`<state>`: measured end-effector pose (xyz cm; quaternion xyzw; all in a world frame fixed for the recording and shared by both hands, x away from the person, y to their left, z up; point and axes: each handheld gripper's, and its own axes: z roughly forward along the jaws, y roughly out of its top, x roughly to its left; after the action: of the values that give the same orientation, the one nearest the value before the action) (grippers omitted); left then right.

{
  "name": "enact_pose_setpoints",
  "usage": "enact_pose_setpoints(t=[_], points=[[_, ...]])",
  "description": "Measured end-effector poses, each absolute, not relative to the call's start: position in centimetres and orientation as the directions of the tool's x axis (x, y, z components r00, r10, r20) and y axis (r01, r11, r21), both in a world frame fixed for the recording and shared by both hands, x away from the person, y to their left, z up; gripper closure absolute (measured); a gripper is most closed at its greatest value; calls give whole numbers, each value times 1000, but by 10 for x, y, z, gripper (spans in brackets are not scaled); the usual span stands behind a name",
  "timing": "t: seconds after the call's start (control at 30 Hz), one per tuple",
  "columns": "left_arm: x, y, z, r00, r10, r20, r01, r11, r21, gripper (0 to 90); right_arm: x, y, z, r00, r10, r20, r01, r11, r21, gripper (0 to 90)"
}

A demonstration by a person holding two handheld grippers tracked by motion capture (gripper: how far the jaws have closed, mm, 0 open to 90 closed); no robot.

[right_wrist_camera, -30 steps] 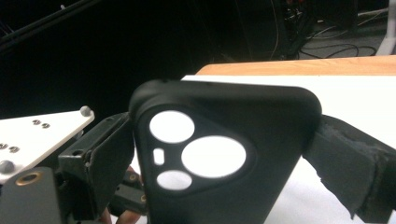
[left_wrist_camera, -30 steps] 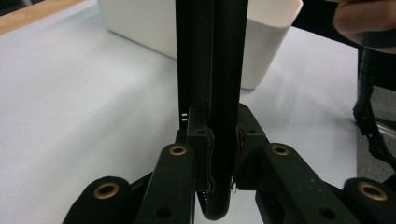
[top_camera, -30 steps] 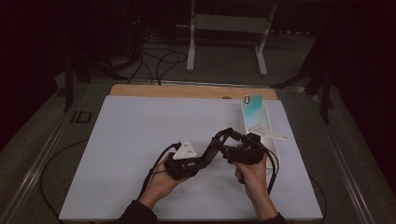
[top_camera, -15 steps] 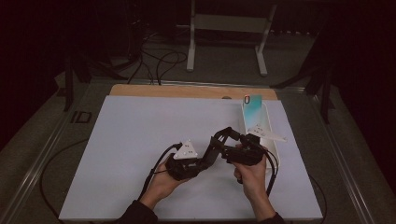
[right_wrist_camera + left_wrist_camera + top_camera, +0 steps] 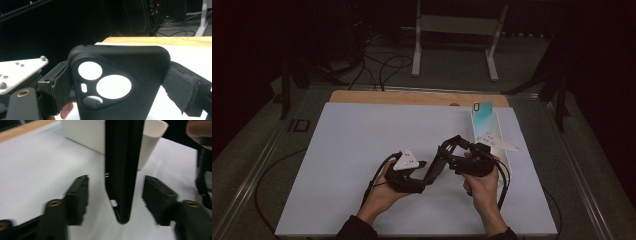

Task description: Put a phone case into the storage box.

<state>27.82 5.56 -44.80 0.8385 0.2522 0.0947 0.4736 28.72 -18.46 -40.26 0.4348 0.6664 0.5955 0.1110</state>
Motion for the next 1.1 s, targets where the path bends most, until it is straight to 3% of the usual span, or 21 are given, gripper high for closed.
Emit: enact_pose_setpoints(t=[0.13, 0.5, 1.1], points=[[276, 61, -448, 837, 542, -71, 339, -413, 846, 214, 287, -185, -403, -596, 713, 370, 446, -89, 891, 138], [279, 80, -451, 772, 634, -42, 367, -392, 844, 21, 288, -186, -403, -590, 719, 367, 444, -90, 891, 137], [272, 122, -466, 680, 733, -20, 385, -334, 861, 3, 290, -191, -396, -584, 735, 344, 425, -85, 901, 138]])
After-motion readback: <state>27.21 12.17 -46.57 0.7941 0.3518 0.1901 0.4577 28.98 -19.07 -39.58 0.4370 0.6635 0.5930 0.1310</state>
